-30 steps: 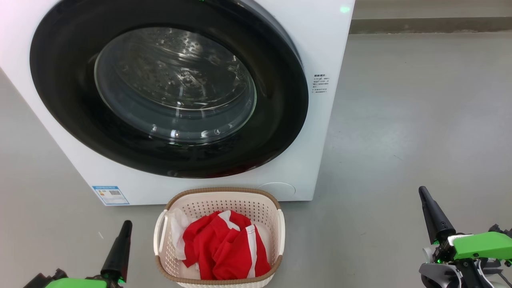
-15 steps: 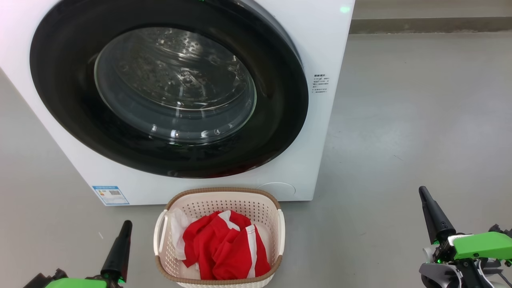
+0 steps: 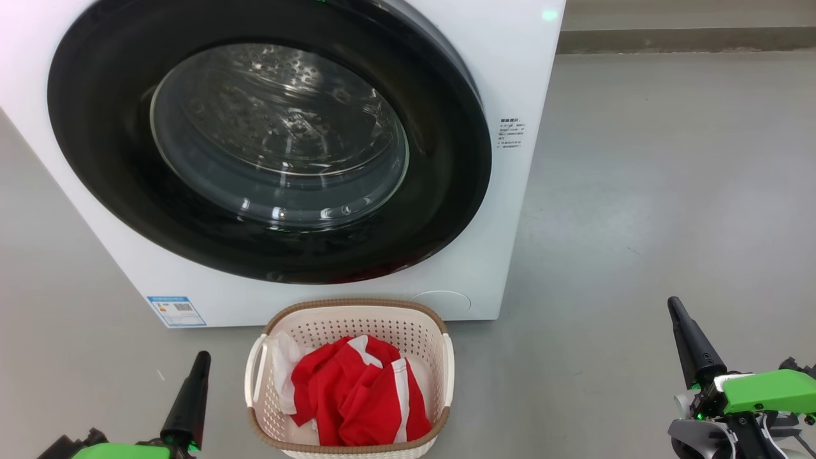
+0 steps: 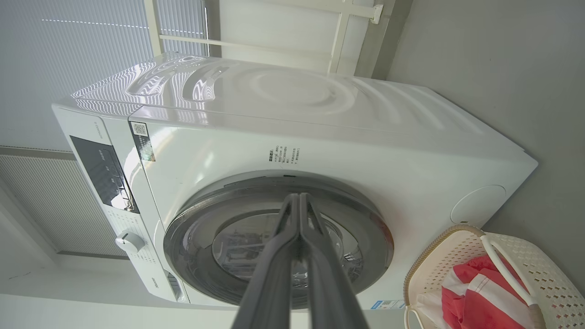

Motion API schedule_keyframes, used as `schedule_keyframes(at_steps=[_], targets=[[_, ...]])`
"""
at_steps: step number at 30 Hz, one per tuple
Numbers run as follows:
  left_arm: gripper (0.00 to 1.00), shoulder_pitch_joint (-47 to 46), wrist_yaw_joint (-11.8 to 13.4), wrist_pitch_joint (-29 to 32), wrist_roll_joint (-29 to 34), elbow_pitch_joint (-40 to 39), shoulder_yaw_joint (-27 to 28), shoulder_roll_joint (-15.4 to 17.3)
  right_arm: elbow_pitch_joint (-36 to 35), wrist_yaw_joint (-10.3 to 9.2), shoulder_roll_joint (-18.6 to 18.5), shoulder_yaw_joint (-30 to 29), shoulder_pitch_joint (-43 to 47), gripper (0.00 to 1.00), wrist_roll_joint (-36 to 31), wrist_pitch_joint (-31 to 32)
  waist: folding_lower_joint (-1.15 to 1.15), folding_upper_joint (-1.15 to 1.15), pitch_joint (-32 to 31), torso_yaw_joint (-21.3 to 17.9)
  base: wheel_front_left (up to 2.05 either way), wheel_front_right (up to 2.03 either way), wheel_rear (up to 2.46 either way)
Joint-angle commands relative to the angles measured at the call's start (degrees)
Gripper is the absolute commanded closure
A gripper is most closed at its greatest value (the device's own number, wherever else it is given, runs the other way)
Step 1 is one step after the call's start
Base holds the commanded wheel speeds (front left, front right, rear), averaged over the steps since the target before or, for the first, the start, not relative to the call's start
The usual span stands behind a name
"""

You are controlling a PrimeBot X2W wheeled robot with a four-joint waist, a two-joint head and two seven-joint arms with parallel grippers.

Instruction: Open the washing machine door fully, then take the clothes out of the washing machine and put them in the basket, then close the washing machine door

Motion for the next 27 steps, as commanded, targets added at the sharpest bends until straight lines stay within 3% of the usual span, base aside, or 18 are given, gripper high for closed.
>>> schedule_keyframes(at_steps=[1,27], targets=[[1.0,-2.24,-0.4,0.25,-0.38,-1.5,2.03,0.44,-1.7,0.03,-0.87,0.78,-2.37,1.0,0.01,0.3,0.0,0.0,0.0,0.0,0.0,0.0,0.0],[1.0,-2.24,-0.4,0.24,-0.38,-1.5,2.02,0.44,-1.69,0.03,-0.84,0.74,-2.38,1.0,-0.02,0.33,0.0,0.0,0.0,0.0,0.0,0.0,0.0]])
